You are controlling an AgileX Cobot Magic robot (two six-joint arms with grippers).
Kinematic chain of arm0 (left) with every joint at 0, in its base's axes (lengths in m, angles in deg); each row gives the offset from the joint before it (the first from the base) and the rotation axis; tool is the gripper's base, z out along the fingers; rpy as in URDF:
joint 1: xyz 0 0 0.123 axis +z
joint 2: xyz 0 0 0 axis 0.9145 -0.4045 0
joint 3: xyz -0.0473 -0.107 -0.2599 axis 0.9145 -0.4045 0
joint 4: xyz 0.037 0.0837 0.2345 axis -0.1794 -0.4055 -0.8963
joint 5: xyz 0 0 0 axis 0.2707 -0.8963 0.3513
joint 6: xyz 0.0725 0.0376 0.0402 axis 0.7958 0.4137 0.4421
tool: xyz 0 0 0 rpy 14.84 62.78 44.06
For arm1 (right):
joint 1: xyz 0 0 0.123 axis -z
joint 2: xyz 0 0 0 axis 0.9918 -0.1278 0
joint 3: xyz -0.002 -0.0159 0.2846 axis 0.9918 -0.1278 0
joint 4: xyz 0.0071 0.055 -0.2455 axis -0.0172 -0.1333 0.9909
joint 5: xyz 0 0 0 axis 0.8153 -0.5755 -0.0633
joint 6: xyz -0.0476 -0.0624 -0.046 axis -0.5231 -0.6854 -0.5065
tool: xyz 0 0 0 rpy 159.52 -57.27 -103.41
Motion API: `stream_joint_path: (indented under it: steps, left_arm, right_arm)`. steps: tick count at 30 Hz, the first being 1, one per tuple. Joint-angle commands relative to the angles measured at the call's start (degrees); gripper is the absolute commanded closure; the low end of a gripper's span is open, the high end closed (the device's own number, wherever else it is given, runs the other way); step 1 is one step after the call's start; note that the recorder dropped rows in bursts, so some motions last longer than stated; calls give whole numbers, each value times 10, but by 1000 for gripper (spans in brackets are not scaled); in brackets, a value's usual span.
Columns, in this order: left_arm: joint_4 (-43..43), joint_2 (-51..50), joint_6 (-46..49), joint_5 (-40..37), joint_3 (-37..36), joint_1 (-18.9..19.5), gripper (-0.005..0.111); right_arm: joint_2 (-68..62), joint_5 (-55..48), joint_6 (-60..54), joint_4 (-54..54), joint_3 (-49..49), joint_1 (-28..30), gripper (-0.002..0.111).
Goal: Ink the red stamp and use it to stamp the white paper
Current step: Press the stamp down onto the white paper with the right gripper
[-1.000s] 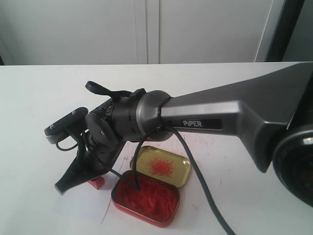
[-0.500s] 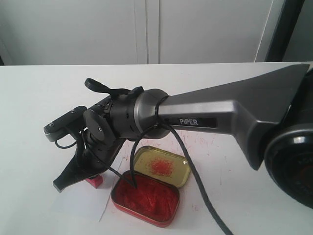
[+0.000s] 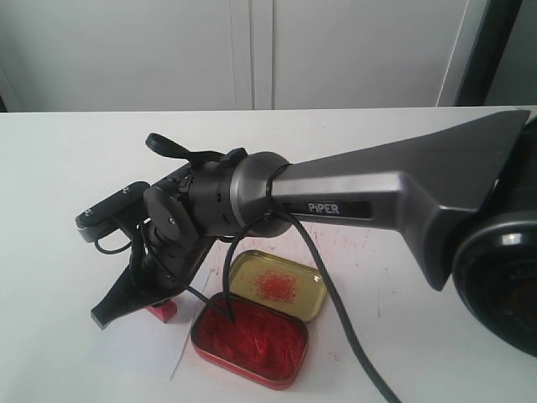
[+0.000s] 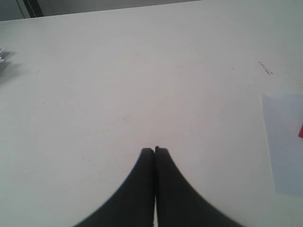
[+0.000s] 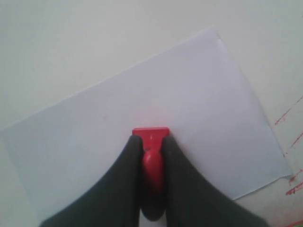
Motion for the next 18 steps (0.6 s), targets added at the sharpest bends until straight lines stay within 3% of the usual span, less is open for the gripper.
stream_joint_path:
  steps: [1, 18]
  left_arm:
    - [3, 0, -2, 0, -1, 0, 107]
    - [3, 0, -2, 0, -1, 0, 107]
  right_arm:
    - [-57, -60, 3, 2, -22, 0, 108]
    - [-12, -66, -10, 21, -22, 0, 108]
